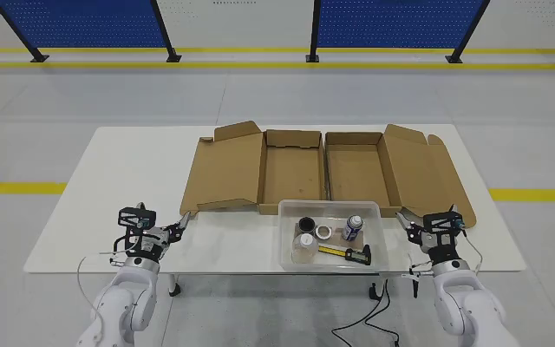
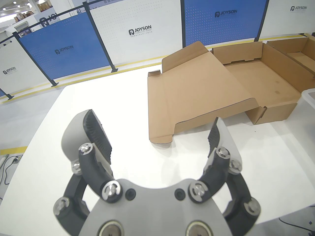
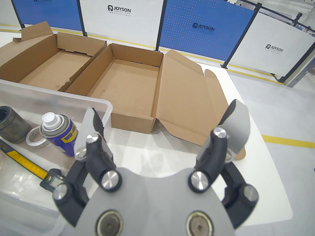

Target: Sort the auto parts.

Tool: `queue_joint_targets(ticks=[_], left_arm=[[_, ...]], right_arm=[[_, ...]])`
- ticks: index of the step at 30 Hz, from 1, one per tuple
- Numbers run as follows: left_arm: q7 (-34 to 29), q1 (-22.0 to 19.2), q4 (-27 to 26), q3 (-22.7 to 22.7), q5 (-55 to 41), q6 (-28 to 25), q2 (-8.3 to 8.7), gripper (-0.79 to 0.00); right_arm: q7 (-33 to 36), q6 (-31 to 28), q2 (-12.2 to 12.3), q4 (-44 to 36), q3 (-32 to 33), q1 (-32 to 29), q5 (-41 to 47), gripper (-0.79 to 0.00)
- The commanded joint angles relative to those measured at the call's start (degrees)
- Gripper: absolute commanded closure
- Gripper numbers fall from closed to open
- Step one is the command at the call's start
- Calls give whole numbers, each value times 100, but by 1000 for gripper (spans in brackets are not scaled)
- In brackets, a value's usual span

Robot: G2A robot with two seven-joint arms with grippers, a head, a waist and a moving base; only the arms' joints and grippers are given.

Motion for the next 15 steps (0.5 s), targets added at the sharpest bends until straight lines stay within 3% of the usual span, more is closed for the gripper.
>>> queue_joint_targets(ticks=[1, 10, 15], left_arm=[[0, 0, 0, 0, 0, 0, 0, -785], [-92, -364, -179, 369, 372, -201, -27, -785], [-209, -841, -411, 798, 395, -754, -52, -785]], right_arm=[[0, 0, 0, 0, 0, 0, 0, -784], [0, 0, 0, 0, 0, 0, 0, -785], [0, 0, 0, 0, 0, 0, 0, -785]])
